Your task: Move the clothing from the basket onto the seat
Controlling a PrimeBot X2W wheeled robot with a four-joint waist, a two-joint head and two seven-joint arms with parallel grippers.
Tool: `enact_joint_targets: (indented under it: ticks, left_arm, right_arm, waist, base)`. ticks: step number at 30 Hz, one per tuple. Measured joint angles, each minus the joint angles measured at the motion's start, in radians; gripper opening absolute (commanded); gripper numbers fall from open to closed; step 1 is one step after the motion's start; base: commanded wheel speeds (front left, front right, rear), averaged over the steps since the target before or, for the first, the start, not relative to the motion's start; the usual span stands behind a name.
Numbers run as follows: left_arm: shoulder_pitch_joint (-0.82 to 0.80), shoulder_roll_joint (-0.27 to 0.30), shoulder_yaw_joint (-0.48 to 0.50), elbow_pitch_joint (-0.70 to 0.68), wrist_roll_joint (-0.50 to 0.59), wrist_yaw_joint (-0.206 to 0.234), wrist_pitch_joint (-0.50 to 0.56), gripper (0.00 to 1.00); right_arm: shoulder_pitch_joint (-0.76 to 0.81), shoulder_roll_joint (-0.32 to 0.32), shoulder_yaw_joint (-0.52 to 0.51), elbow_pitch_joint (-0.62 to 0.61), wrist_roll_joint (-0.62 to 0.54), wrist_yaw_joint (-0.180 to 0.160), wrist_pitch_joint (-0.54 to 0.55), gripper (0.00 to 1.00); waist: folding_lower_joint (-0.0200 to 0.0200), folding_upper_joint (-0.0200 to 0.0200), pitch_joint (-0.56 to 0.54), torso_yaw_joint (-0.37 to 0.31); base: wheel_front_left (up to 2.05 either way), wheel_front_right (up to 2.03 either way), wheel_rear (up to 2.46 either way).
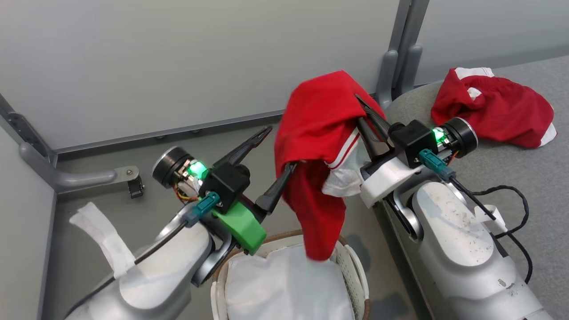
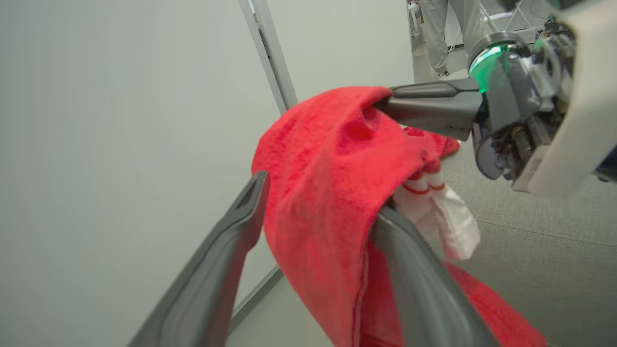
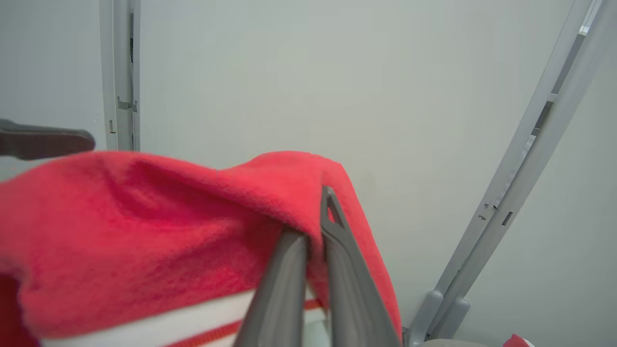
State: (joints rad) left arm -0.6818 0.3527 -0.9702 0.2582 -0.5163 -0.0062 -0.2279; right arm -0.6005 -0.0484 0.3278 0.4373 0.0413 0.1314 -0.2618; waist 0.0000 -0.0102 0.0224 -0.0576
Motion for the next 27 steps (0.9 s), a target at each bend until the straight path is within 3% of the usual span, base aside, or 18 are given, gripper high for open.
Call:
enact_joint_targets:
  ticks: [8, 27]
  left_arm:
    - [0.169, -0.08, 0.08, 0.065, -0.035, 0.041, -0.033, 1.0]
    - [0.306, -0.179, 0.267, 0.085, 0.123, -0.058, -0.036, 1.0]
  right_arm:
    - [0.021, 0.0, -0.044, -0.013, -0.024, 0.0, 0.0, 0.0]
    - [0.041, 0.0, -0.104, -0.022, -0.051, 0.0, 0.0, 0.0]
  waist:
    - [0.0, 0.0, 0.015, -0.001]
    - [0.0, 0.0, 0.067, -0.056]
  base:
    - [0.0, 0.0, 0.0]
    - [0.0, 0.0, 0.0]
